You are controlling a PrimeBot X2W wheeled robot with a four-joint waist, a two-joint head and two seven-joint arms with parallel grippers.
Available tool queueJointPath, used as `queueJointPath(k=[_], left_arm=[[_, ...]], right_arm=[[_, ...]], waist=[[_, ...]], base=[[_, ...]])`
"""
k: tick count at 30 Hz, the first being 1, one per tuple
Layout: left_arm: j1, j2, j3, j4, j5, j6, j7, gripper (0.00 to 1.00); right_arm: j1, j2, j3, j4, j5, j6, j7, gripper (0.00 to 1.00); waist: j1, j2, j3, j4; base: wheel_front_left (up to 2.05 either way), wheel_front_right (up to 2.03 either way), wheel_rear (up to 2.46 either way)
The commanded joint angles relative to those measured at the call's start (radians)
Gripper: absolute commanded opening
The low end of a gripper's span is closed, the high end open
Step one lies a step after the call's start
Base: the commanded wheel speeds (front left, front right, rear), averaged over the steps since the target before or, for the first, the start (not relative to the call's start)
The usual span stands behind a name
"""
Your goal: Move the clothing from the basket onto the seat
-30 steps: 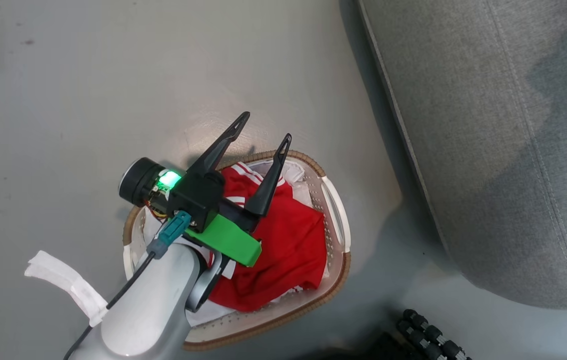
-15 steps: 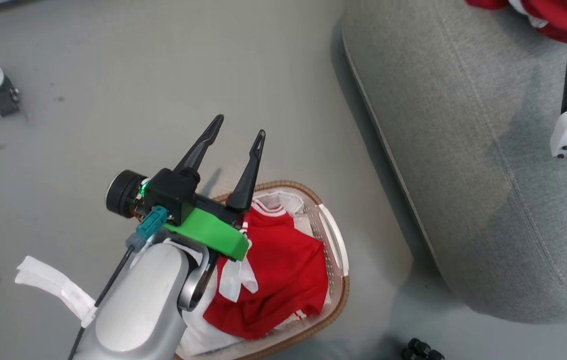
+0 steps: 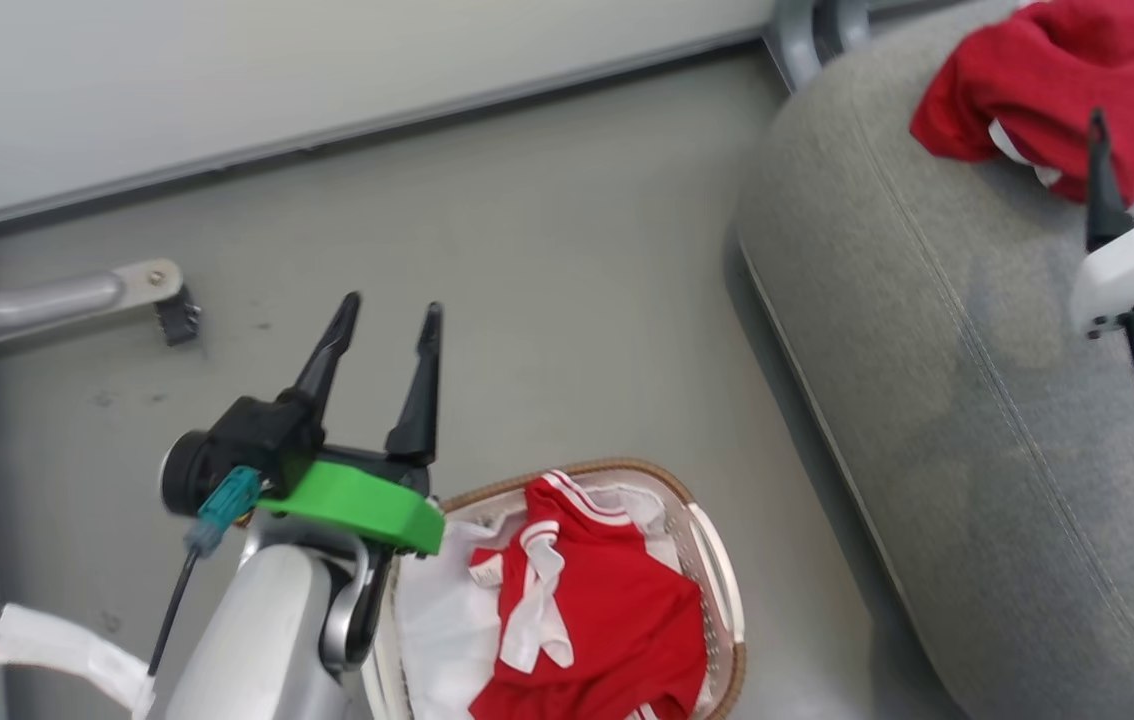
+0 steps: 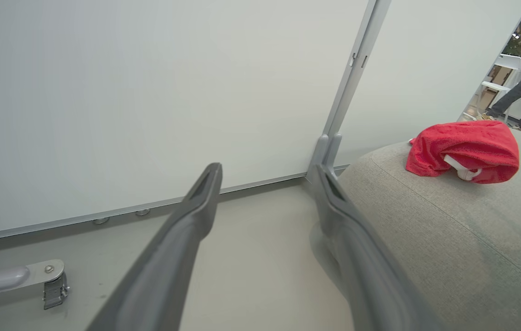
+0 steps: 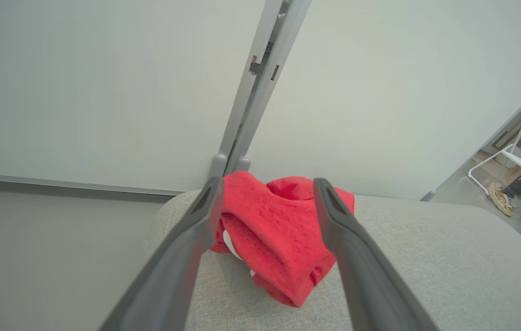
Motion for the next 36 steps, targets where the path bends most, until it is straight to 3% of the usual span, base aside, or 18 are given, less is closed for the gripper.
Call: queueJointPath(k=[1, 7, 15, 22, 26, 36], left_arm=[[0.033, -0.003, 0.027, 0.006, 0.015, 0.001, -0.001, 1.00], [0.117, -0.023, 0.140, 0.001, 0.027, 0.018, -0.001, 1.00], [0.216, -0.032, 0.226, 0.003, 0.046, 0.008, -0.001, 1.00], [0.278, -0.034, 0.222, 0.009, 0.026, 0.008, -0.001, 1.00], [0.306, -0.034, 0.213, 0.007, 0.011, 0.016, -0.001, 1.00], [0.347, -0.034, 0.200, 0.006, -0.007, 0.023, -0.001, 1.00]], right_arm=[[0.031, 0.011, 0.015, -0.009, 0.014, -0.001, -0.002, 1.00], [0.098, 0.081, 0.080, -0.073, 0.080, -0.001, -0.002, 1.00], [0.239, 0.164, 0.148, -0.150, 0.135, -0.001, -0.002, 1.00], [0.393, 0.198, 0.157, -0.252, 0.163, -0.001, -0.002, 1.00], [0.472, 0.198, 0.199, -0.301, 0.235, -0.001, -0.002, 1.00], [0.609, 0.199, 0.199, -0.341, 0.315, -0.001, -0.002, 1.00]], waist=[[0.0001, -0.0001, -0.110, 0.098], [0.0001, -0.0001, -0.166, 0.138], [0.0001, -0.0001, -0.221, 0.164], [0.0001, -0.0001, -0.258, 0.182], [0.0001, -0.0001, -0.269, 0.186], [0.0001, -0.0001, -0.286, 0.197]], base=[[0.00, 0.00, 0.00], [0.00, 0.00, 0.00], [0.00, 0.00, 0.00], [0.00, 0.00, 0.00], [0.00, 0.00, 0.00], [0.00, 0.00, 0.00]])
